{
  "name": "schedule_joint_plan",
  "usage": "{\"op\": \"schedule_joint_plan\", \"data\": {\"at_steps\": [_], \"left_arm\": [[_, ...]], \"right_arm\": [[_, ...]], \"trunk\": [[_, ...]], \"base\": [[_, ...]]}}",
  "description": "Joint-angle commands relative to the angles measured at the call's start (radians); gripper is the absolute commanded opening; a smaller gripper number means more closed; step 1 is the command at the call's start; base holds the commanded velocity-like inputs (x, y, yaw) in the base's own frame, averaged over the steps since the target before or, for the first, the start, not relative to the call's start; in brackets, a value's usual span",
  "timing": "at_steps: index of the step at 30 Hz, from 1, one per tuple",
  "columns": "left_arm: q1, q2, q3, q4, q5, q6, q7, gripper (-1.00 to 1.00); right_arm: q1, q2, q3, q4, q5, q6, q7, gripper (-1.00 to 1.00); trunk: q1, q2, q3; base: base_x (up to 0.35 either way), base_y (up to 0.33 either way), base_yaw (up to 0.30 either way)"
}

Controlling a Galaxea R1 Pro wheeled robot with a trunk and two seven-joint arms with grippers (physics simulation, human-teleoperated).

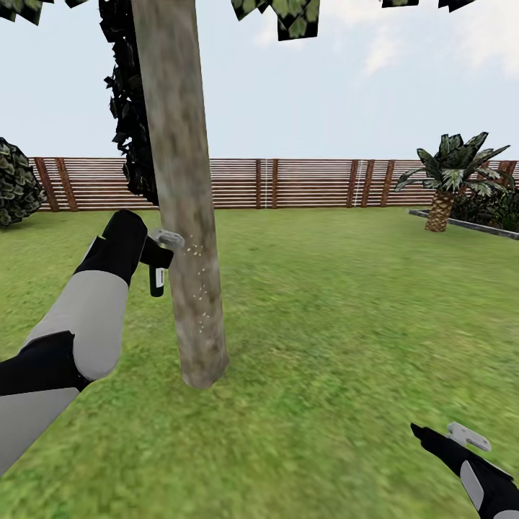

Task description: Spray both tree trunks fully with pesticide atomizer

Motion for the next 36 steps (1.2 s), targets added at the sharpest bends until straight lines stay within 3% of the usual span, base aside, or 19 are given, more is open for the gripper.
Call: {"op": "schedule_joint_plan", "data": {"at_steps": [1, 7, 15, 24, 32, 36], "left_arm": [[0.000, 0.000, 0.000, 0.000, -0.001, -0.001, 0.000, -1.00], [0.000, 0.000, 0.000, 0.000, -0.001, -0.001, -0.001, -1.00], [0.000, 0.000, 0.000, 0.000, -0.001, -0.001, -0.001, -1.00], [0.000, 0.000, 0.000, 0.001, -0.001, -0.001, -0.001, -1.00], [0.000, 0.000, 0.000, 0.003, -0.001, -0.001, -0.001, -1.00], [0.000, 0.000, 0.000, 0.044, -0.001, -0.001, -0.001, -1.00]], "right_arm": [[0.000, 0.000, 0.000, 0.000, 0.000, 0.000, 0.000, 1.00], [0.000, -0.001, 0.000, 0.000, 0.000, 0.000, 0.000, 1.00], [0.000, -0.001, 0.000, 0.000, 0.000, 0.000, 0.000, 1.00], [0.000, 0.000, 0.000, 0.000, 0.000, 0.000, 0.000, 1.00], [0.000, 0.000, 0.000, 0.000, 0.000, 0.000, 0.000, 1.00], [0.000, -0.001, 0.000, 0.000, 0.000, 0.000, 0.000, 1.00]], "trunk": [[0.000, 0.000, 0.000], [0.000, 0.000, 0.000], [0.000, 0.000, 0.000], [0.000, 0.000, 0.000], [-0.031, 0.056, 0.025], [-0.046, 0.084, 0.038]], "base": [[0.000, 0.000, 0.000], [-0.014, 0.000, 0.000], [-0.273, 0.000, 0.000], [-0.020, 0.000, 0.000], [0.000, 0.000, 0.000], [0.000, 0.000, 0.000]]}}
